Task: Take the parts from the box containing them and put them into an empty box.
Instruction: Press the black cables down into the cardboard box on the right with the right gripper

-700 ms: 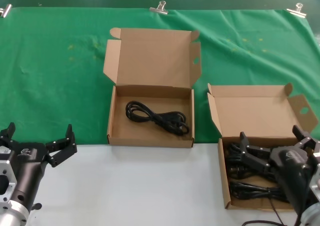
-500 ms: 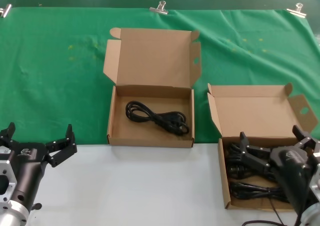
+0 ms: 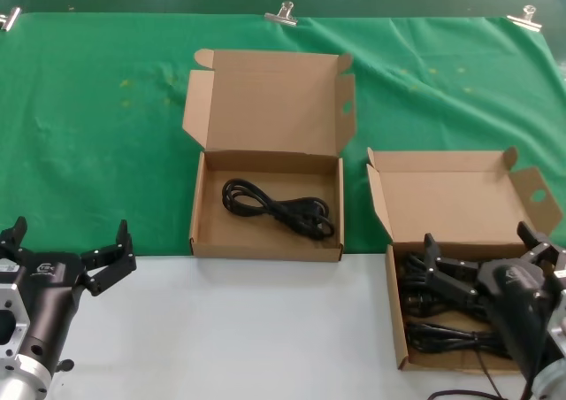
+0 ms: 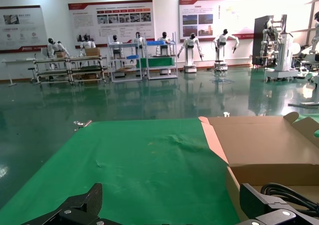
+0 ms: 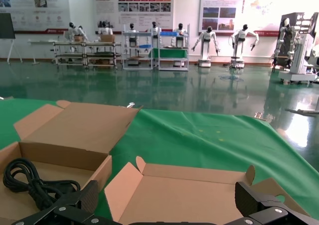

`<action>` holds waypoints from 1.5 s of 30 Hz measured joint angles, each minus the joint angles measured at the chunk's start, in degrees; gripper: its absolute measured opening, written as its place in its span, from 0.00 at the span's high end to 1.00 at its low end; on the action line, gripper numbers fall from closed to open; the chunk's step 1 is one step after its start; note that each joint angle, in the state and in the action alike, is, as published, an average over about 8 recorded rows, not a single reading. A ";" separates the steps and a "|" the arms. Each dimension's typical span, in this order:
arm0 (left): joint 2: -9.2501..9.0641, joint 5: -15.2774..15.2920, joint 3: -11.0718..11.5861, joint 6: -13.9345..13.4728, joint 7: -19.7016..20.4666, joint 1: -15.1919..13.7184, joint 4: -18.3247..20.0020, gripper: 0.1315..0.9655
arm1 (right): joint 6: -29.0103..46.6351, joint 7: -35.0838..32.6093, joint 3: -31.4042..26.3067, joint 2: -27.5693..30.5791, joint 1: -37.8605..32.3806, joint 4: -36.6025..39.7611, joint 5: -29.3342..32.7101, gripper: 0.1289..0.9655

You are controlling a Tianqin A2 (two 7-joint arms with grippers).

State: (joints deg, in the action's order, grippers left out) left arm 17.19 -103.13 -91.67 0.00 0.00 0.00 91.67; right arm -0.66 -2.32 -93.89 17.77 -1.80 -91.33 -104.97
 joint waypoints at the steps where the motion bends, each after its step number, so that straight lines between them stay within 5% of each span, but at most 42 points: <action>1: 0.00 0.00 0.00 0.00 0.00 0.00 0.00 0.00 | 0.00 0.00 0.00 0.00 0.00 0.00 0.00 0.00; 36: 0.00 0.00 0.00 0.00 0.00 0.00 0.00 0.00 | -0.02 -0.01 -0.07 0.09 0.04 -0.13 0.01 0.00; 45: 0.00 0.00 0.00 0.00 0.00 0.00 0.00 0.00 | -2.24 -0.58 -1.93 4.16 1.28 -2.29 -1.42 0.00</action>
State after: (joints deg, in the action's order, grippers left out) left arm 17.19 -103.13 -91.68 0.00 0.00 0.00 91.67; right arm -2.90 -2.90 -95.82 21.93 -0.52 -93.61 -106.39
